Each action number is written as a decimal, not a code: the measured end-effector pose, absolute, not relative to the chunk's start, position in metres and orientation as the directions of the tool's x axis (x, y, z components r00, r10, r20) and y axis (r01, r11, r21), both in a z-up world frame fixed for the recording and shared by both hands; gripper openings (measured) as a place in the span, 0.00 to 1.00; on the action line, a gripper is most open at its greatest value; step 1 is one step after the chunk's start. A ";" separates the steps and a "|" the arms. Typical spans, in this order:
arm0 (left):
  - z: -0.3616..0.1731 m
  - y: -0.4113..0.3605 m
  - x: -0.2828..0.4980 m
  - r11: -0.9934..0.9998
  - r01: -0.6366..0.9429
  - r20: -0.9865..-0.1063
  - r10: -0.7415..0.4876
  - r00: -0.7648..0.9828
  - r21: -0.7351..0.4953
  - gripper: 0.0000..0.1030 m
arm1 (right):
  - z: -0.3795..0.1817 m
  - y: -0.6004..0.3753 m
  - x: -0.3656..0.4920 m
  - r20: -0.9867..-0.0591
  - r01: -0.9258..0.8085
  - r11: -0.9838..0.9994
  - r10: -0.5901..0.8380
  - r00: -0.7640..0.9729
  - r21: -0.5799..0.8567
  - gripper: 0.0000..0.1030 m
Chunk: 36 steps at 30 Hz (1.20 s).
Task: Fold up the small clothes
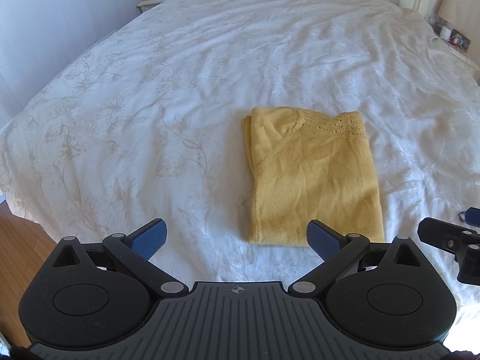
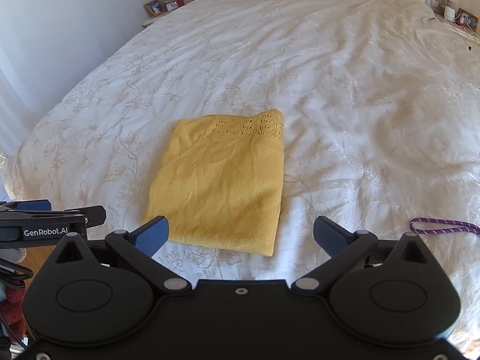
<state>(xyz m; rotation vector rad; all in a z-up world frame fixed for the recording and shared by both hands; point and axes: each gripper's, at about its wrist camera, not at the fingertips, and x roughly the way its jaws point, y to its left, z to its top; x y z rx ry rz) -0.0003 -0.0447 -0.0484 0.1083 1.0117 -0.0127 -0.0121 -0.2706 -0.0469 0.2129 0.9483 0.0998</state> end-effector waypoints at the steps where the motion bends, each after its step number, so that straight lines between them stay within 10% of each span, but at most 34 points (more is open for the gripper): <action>1: -0.048 -0.045 -0.002 0.995 0.062 -0.847 0.038 0.530 0.083 0.98 | -0.046 -0.271 -0.014 -0.794 0.011 0.973 0.180 0.581 0.229 0.99; 36: -0.047 -0.039 -0.032 0.995 0.086 -0.868 0.004 0.497 0.054 0.98 | -0.047 -0.266 -0.046 -0.814 0.070 0.973 0.144 0.563 0.220 0.99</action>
